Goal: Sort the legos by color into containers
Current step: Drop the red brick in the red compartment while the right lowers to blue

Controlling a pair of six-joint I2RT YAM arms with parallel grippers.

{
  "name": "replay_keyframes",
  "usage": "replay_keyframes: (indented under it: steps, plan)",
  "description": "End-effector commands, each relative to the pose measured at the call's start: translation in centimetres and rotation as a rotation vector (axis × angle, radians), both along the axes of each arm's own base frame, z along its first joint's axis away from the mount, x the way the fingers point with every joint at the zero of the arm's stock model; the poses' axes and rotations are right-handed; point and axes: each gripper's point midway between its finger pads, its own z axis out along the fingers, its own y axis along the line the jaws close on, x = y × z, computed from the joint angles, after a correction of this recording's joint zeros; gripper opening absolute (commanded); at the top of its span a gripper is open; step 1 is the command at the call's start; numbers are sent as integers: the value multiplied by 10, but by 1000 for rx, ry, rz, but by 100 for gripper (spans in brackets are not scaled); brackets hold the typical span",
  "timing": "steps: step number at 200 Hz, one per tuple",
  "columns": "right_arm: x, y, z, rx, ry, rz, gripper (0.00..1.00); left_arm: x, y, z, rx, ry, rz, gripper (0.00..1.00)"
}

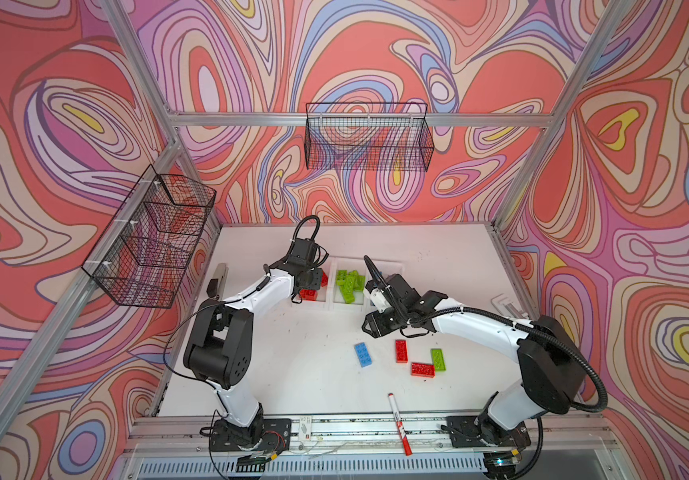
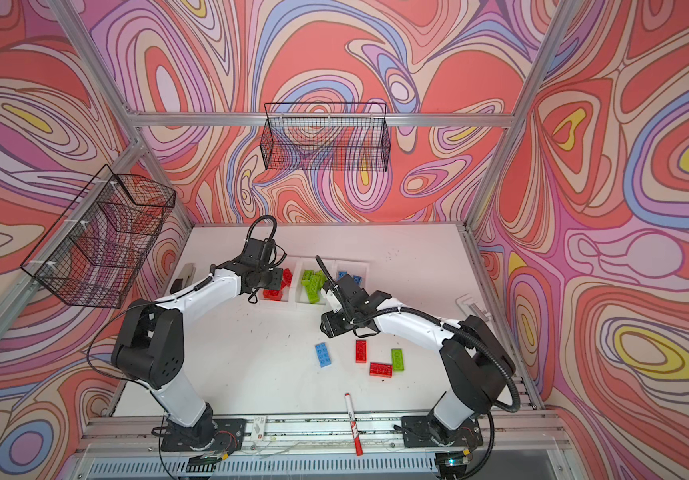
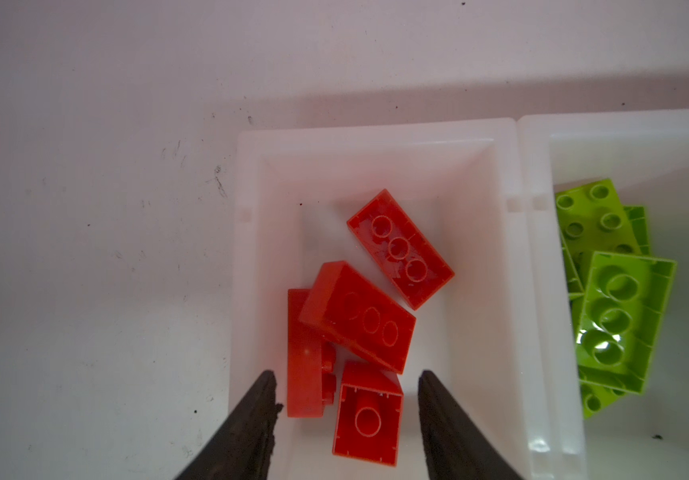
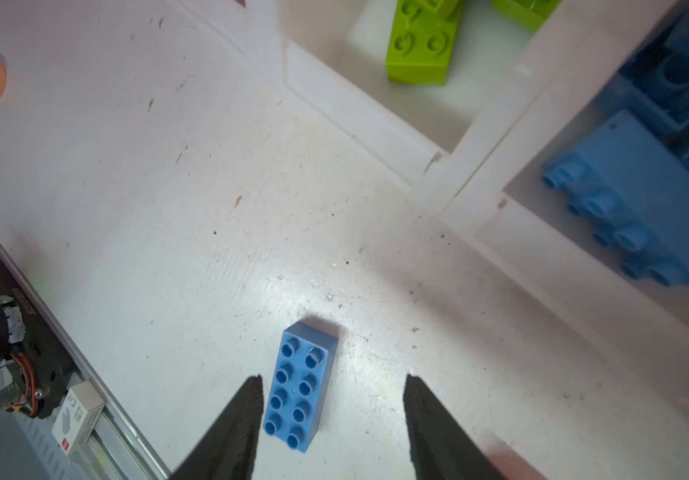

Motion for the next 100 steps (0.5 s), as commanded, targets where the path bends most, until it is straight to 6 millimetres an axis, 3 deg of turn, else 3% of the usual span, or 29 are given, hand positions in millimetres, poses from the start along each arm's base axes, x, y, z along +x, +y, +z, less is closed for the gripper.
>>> replay_keyframes:
  steps: [1,25,49,93,100]
  plan:
    - [-15,4,-12,-39,36,53,59,3,12,45,33,-117,20,60]
    - [-28,10,-23,-84,60,89,61,-8,23,72,79,-175,-2,60]
    - [-36,13,-34,-132,73,101,61,-23,34,87,116,-191,-34,60]
    - [-40,21,-44,-207,68,110,62,-38,40,82,95,-227,-72,60]
    - [-42,20,-55,-247,80,111,62,-38,38,81,85,-228,-77,60]
